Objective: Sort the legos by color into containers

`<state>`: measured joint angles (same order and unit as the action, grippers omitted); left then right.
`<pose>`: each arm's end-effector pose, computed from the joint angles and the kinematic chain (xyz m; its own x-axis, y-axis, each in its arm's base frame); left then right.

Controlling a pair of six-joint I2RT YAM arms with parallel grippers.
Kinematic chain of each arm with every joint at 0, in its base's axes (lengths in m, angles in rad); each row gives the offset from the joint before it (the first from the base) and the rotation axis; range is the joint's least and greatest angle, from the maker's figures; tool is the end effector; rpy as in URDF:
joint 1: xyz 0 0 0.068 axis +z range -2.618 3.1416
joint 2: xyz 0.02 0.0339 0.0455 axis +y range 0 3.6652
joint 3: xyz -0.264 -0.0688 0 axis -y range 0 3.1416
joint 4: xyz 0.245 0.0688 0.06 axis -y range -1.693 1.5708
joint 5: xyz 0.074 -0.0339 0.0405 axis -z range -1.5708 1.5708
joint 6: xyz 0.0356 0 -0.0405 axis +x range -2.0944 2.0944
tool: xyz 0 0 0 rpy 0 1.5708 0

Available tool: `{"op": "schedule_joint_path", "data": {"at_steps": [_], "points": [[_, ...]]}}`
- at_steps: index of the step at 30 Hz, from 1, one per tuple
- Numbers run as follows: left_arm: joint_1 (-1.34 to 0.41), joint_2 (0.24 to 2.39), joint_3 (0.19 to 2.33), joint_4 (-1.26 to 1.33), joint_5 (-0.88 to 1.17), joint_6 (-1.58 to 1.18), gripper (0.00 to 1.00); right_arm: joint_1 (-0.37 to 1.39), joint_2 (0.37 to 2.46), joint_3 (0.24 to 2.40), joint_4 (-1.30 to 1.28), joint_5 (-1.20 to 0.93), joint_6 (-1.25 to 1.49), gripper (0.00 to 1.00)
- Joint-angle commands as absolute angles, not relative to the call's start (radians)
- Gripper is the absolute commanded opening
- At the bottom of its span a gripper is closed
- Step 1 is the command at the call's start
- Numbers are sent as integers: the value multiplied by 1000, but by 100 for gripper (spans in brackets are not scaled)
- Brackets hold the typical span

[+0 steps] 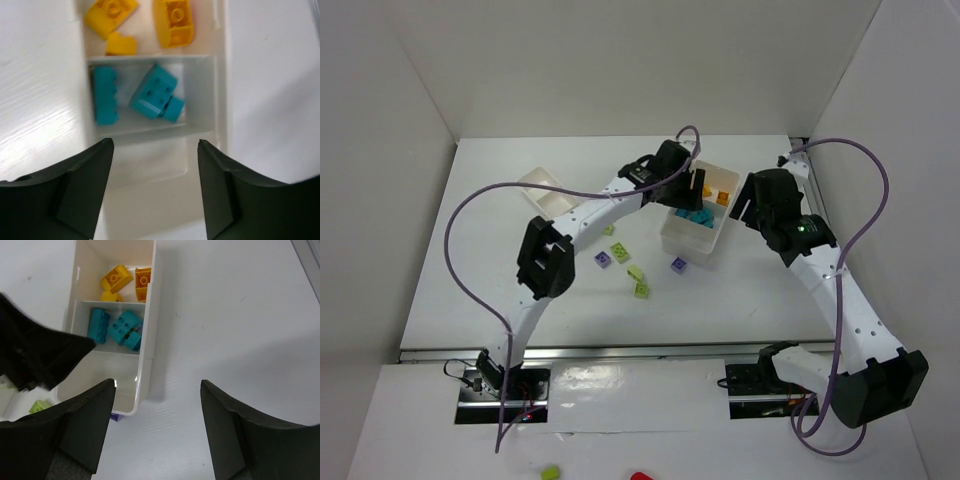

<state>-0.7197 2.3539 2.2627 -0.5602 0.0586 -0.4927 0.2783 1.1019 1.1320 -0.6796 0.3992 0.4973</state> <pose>0.4068 -0.3594 0.2716 -0.7295 0.0115 -0.6839 0.3950 0.8234 -0.4074 0.2238 0.0496 0.3518 -0.4899 0.3172 -0.8121 0.3165 0.9326 0.1733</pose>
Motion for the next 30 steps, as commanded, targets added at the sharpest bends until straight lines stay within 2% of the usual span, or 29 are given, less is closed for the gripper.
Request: {"op": "schedule_joint_path", "data": {"at_steps": [1, 5, 7, 10, 16, 21, 30], "points": [[-718, 2111, 2096, -578, -69, -433, 74, 272, 1104, 1115, -644, 379, 502, 76], [-669, 1843, 1759, -612, -198, -527, 64, 272, 1127, 1115, -608, 356, 502, 76], [-629, 1806, 1616, -627, -198, -634, 58, 272, 1138, 1115, -592, 344, 492, 76], [-617, 1795, 1510, -637, -198, -734, 54, 291, 1172, 1115, -569, 322, 492, 76], [-607, 1864, 1483, -627, -281, -851, 58, 340, 1207, 1150, -569, 336, 492, 76], [-569, 1959, 1508, -608, -293, -822, 70, 360, 1197, 1150, -580, 371, 492, 76], [-506, 2059, 1586, -577, -293, -704, 68, 360, 1197, 1150, -591, 380, 502, 76]]}}
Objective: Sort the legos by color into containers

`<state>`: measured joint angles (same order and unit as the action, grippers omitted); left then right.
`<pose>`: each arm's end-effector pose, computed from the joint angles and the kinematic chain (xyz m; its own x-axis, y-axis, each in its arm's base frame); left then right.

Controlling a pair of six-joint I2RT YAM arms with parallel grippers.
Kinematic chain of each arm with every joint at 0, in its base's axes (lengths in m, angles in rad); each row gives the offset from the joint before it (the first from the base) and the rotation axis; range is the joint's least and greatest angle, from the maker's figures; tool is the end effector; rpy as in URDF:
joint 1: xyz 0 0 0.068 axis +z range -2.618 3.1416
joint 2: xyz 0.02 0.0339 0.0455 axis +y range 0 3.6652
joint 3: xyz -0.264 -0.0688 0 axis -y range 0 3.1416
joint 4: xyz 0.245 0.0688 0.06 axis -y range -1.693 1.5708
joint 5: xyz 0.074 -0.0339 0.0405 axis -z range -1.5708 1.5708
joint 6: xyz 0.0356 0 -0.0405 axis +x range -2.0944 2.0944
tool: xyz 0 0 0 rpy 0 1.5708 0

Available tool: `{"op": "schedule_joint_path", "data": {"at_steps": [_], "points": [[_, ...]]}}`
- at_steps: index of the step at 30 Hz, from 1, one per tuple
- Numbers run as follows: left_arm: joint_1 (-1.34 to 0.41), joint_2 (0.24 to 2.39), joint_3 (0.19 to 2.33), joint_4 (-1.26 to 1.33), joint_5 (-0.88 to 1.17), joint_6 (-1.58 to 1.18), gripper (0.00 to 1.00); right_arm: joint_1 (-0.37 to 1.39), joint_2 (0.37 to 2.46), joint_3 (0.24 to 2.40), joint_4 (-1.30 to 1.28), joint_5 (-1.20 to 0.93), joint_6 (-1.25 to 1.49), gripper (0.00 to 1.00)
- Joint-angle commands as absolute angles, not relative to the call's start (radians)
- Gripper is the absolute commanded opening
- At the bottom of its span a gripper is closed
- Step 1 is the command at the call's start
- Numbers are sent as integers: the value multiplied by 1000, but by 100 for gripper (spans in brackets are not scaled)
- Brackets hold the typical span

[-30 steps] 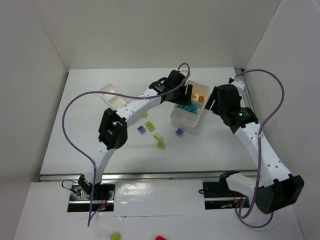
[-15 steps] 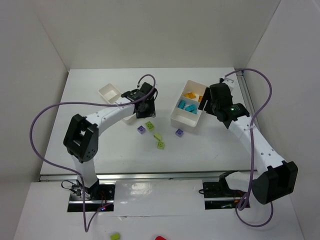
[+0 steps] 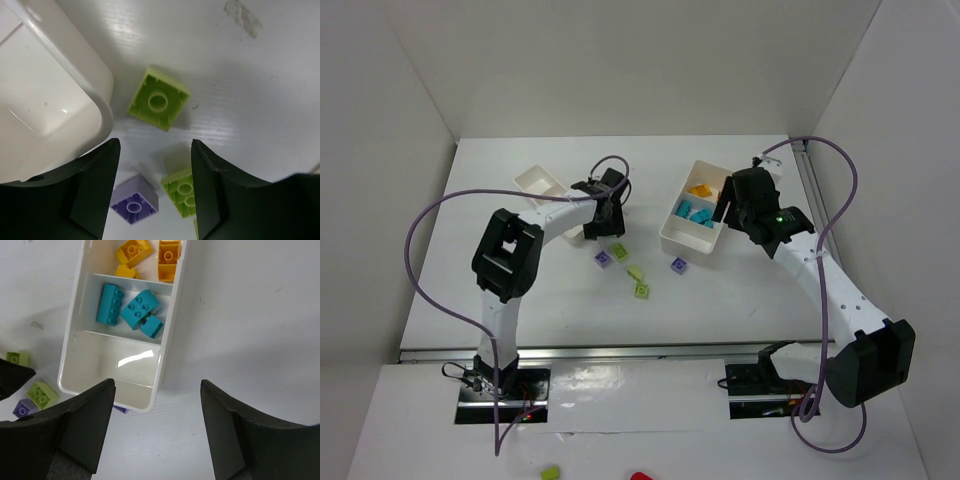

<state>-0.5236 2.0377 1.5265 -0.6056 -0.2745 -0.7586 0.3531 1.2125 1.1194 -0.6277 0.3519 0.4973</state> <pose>0.3766 -0.2063 0.1844 -0.8251 -0.2882 -0.4859 -0.2608 0.9573 -0.1249 0.2460 0.0776 0.3268 -0.5832 0.2623 -0.7688 0.2237 0.9617 0.1585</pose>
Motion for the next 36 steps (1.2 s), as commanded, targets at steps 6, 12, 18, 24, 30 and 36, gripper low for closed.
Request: {"op": "schedule_joint_path", "data": {"at_steps": [6, 12, 18, 24, 30, 36], "points": [[-497, 2129, 1657, -577, -293, -655, 72, 360, 1197, 1150, -591, 380, 502, 76], [-488, 2178, 1696, -577, -273, -621, 72, 360, 1197, 1141, -591, 380, 502, 76], [-488, 2152, 1707, -555, -264, -574, 60, 360, 1178, 1141, -609, 390, 511, 76], [-497, 2178, 1738, -544, -264, -531, 76, 370, 1178, 1131, -600, 379, 511, 76], [-497, 2185, 1758, -545, -239, -522, 53, 370, 1178, 1131, -612, 399, 511, 76], [-497, 2115, 1769, -563, -209, -503, 29, 370, 1167, 1131, -612, 399, 520, 76]]}}
